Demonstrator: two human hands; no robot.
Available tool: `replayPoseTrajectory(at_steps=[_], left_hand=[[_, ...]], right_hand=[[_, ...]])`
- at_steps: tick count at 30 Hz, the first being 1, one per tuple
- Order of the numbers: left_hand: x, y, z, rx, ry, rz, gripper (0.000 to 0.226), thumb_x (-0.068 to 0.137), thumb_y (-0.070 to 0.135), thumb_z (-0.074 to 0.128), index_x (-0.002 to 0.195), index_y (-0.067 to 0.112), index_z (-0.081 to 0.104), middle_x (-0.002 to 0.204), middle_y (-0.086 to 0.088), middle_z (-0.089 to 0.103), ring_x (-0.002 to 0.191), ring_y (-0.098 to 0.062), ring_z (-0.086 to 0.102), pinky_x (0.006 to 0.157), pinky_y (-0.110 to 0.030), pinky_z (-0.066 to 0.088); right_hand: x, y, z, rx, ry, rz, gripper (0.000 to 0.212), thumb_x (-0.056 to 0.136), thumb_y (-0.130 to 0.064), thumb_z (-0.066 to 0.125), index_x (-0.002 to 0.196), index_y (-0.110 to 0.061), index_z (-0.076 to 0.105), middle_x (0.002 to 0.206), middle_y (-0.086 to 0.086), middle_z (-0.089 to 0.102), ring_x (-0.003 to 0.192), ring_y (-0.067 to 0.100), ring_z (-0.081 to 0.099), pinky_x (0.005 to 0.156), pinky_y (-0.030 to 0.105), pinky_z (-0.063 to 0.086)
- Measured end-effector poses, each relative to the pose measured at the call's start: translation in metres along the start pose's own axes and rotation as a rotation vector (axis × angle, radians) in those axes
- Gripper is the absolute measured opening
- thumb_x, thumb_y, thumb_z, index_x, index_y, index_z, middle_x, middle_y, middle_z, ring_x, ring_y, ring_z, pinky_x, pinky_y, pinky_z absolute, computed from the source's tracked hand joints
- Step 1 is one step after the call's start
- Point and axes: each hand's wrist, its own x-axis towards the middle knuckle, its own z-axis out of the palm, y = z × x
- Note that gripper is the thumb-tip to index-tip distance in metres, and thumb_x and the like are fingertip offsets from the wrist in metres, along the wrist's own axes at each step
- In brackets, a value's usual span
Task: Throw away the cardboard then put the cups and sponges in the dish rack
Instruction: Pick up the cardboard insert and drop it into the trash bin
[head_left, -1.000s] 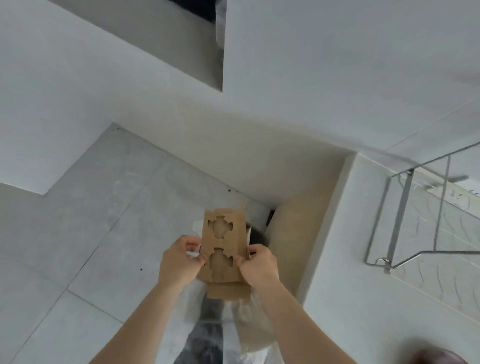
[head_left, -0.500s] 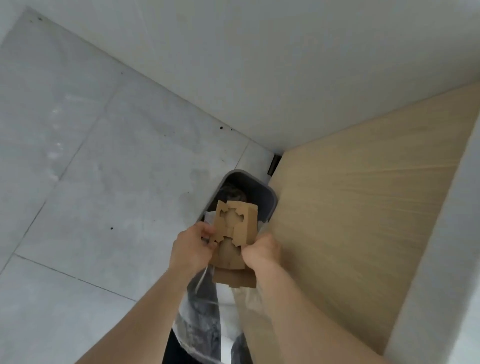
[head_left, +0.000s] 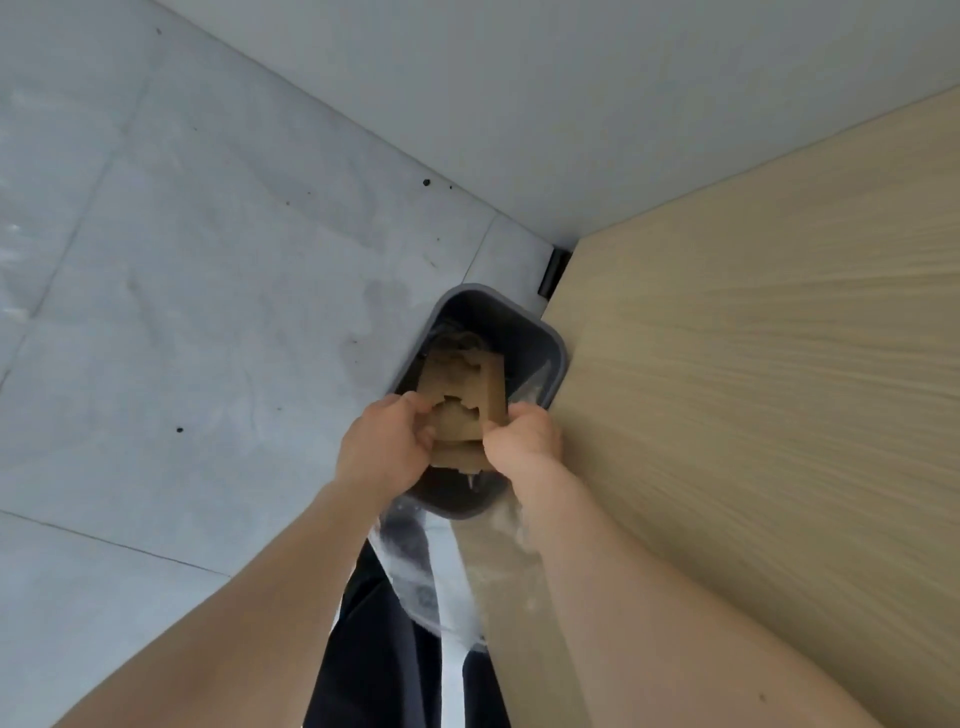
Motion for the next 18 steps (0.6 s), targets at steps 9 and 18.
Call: replayPoseTrajectory(at_steps=[9, 18], left_hand=[[-0.004, 0.008, -0.011, 0.197, 0.051, 0.132, 0.051, 0.097, 0.04, 0.052, 0.144, 0.024, 0.04, 0.154, 0.0, 0.04, 0.138, -0.025, 0.04, 0.112, -0.042, 0.036], [-0.045, 0.029, -0.071, 0.471, 0.099, 0.309, 0.062, 0.095, 0.047, 0.05, 0.148, 0.022, 0.032, 0.154, -0.001, 0.039, 0.142, -0.024, 0.034, 0.119, -0.041, 0.027]], right_hand=[[-0.012, -0.003, -0.004, -0.314, 0.052, -0.257, 0.053, 0.099, -0.031, 0.052, 0.148, -0.015, 0.037, 0.151, 0.008, 0.041, 0.139, 0.028, 0.038, 0.109, 0.04, 0.038], [-0.063, -0.002, -0.042, -0.698, 0.087, -0.481, 0.074, 0.097, -0.042, 0.049, 0.154, -0.008, 0.017, 0.162, 0.015, 0.019, 0.149, 0.031, 0.014, 0.122, 0.045, 0.018]])
